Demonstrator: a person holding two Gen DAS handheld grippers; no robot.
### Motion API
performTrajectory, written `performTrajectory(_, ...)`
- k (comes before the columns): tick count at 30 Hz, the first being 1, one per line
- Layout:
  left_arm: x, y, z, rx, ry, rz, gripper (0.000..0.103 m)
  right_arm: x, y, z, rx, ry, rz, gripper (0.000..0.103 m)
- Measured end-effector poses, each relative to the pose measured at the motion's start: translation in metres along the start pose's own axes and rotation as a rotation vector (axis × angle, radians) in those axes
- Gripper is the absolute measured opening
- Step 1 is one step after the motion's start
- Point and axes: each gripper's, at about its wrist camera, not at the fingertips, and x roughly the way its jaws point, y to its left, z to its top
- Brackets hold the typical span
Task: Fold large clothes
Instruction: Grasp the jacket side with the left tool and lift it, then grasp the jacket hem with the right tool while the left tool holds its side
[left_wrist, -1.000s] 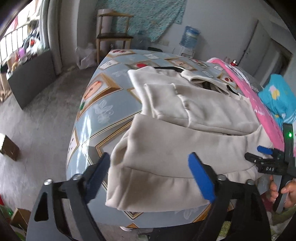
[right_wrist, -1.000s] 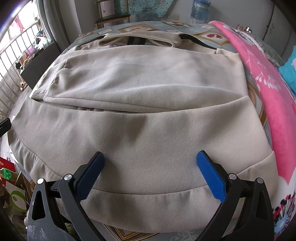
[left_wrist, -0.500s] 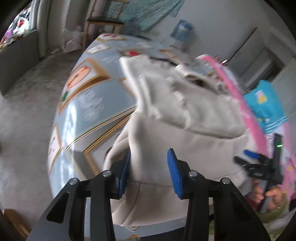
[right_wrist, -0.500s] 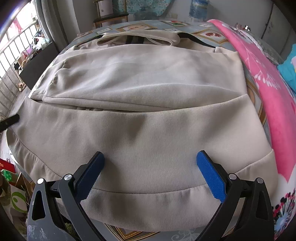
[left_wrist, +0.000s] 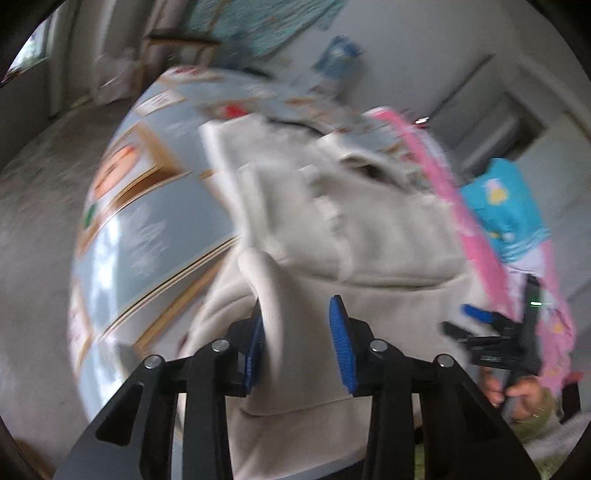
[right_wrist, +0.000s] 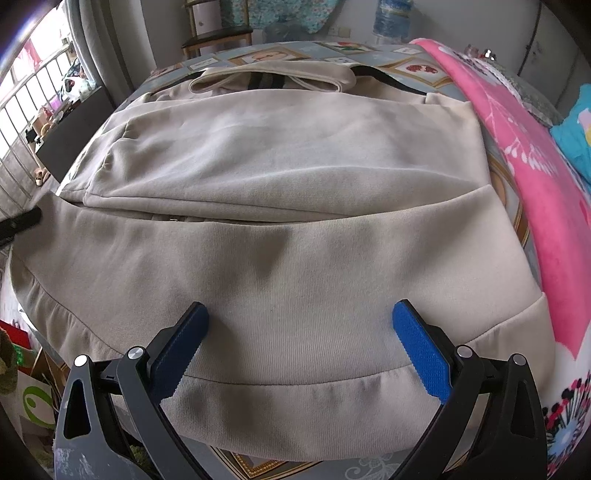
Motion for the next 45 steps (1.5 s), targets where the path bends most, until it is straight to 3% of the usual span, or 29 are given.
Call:
performTrajectory(2,0.005,-0.005,0.0,0.031,0.018,0.037,0.033,0.0,0.0,-0.001,0.0,-0.005,0.0,0.096)
performTrajectory(4,0.021,-0.006,0.0,0.058,0.087,0.191,0.033,-0.001,0.0,-0.001,0.0,-0.007,0.001,0.096)
performTrajectory(6,0.026,-0.008,-0.002,0.067,0.101,0.218,0.025,-0.002,-0.001,-0.002,-0.004,-0.011,0.005,0.096)
performTrajectory(10,0.027,-0.026,-0.007,0.155,0.086,0.307,0.02,-0.01,-0.013,-0.004,-0.001,-0.022,0.068,0.096)
performTrajectory(14,0.035,-0.034,-0.012,0.222,0.093,0.39,0.018,-0.032,-0.055,-0.007,0.091,-0.072,0.147,0.095)
performTrajectory(17,0.04,-0.038,-0.013,0.243,0.099,0.435,0.018,-0.049,-0.097,-0.009,0.167,-0.13,0.123,0.086)
performTrajectory(24,0.039,-0.039,-0.011,0.213,0.097,0.457,0.018,-0.043,-0.147,0.003,0.215,-0.136,0.098,0.06)
performTrajectory(31,0.04,-0.041,-0.012,0.188,0.094,0.475,0.018,-0.015,-0.16,0.023,0.209,-0.121,0.185,0.052)
performTrajectory(36,0.041,-0.041,-0.011,0.181,0.096,0.485,0.018,-0.01,-0.164,0.016,0.209,-0.093,0.222,0.04)
performTrajectory(45,0.04,-0.041,-0.012,0.173,0.081,0.48,0.018,-0.02,-0.16,0.009,0.161,-0.115,0.155,0.015)
